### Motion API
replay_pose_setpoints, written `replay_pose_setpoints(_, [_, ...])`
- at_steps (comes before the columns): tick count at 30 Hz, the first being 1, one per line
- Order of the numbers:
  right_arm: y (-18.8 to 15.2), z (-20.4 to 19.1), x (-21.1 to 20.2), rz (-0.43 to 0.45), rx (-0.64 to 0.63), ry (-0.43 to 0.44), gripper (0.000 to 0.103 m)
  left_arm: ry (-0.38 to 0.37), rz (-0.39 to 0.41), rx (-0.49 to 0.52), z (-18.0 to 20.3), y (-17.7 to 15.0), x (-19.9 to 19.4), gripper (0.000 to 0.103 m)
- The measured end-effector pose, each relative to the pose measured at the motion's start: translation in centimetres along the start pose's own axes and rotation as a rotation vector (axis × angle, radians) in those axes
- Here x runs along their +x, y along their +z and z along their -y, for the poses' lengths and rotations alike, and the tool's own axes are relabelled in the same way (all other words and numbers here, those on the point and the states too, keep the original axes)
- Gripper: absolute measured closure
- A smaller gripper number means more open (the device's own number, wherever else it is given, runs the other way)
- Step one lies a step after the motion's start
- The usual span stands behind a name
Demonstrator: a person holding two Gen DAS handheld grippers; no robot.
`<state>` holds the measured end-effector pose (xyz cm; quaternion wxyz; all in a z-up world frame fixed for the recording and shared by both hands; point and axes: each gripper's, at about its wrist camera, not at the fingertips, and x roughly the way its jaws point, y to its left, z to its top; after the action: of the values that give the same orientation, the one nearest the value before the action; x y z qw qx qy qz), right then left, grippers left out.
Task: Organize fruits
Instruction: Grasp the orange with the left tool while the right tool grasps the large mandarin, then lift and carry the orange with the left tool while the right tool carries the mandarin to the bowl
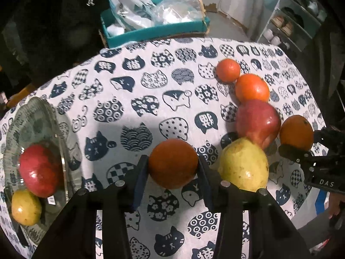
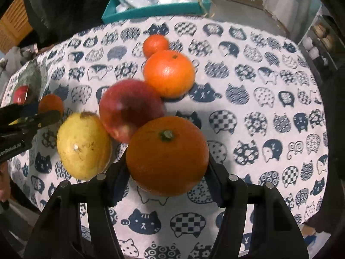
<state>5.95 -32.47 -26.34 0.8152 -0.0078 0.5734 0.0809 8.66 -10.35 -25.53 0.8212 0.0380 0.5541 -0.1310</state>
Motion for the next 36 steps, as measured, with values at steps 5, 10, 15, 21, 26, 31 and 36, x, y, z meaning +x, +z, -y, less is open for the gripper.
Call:
replay_pose_setpoints(5, [0.5,0.3,-1.7,0.055,0.007,-0.011,0.040,0.014,0.029,-0.021,-0.2,0.4,-1.4,0.058])
replay_pose_setpoints(10, [0.9,0.1,-3.5,0.109,-0.004,-0.029,0.040,0.021,0.059,-0.036,-0.2,0.7,-3.0,0.058])
replay_pose_setpoints(15, [1.6,-0.8,-5.0,0.161,-0.019,-0.039,0.040,0.030,0.098,-0.041,-0.3,0.9,-4.8,0.058])
replay_pose_setpoints(21, [2.4,-1.7,-7.1,0.224,-0.036,-0.035,0.040,0.018,0.130,-0.069,-0.8,1.1,-6.8,0.058])
replay_pose_setpoints(26, [2.9,-2.7,-9.3,0.280,-0.055,-0.022,0.040,0.032,0.172,-0.080,-1.4,1.0,-8.8,0.058])
replay_pose_setpoints(31, [3.4,-3.9,-11.2,0.328,-0.080,-0.011,0.040,0.025,0.204,-0.102,-2.1,1.0,-10.7,0.058])
replay_pose_setpoints(36, [3.7,-5.2,-12.7,0.364,-0.101,0.008,0.040,0.008,0.230,-0.127,-2.9,0.9,-12.5,0.058])
